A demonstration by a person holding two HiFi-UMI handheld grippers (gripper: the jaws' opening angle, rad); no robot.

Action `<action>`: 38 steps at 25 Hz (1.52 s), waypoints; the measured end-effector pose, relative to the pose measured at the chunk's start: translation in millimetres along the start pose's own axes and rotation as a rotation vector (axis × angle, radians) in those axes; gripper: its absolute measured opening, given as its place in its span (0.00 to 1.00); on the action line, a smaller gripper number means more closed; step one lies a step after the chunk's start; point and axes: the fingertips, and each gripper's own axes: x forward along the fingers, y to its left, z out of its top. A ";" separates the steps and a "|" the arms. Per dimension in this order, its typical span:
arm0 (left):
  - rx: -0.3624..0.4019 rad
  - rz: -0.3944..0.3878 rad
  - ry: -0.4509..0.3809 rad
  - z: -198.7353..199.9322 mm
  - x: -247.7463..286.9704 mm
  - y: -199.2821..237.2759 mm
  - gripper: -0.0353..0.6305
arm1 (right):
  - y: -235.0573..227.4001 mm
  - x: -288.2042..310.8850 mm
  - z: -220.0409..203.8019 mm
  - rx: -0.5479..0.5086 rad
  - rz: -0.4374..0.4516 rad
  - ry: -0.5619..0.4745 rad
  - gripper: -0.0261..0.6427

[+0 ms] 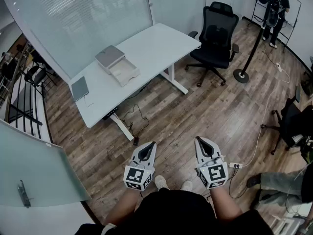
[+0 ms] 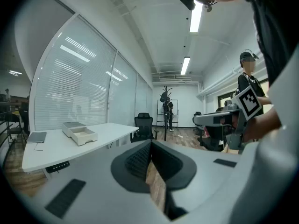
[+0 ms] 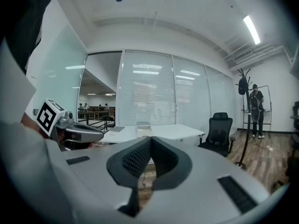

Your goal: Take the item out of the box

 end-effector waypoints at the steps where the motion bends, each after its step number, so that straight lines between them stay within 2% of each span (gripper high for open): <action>1: -0.002 0.001 0.002 -1.2 -0.5 0.0 0.07 | 1.9 1.2 -0.6 -0.005 0.007 0.004 0.04; 12: -0.015 0.027 0.010 -7.9 -7.7 12.9 0.07 | 18.3 23.4 -2.2 -0.025 0.063 0.023 0.04; 17: -0.022 0.032 0.009 -6.5 -16.0 35.5 0.07 | 34.1 46.4 -5.2 0.038 0.087 0.007 0.05; 24: -0.009 0.043 -0.005 -4.6 -31.2 92.5 0.07 | 70.8 93.2 -0.5 0.049 0.109 0.014 0.05; 30: -0.038 0.109 -0.008 -11.5 -39.9 144.5 0.07 | 103.8 129.5 5.0 0.023 0.154 0.033 0.05; 38: -0.051 0.138 0.019 -16.0 -15.2 182.5 0.07 | 97.0 191.0 -7.1 0.048 0.203 0.061 0.05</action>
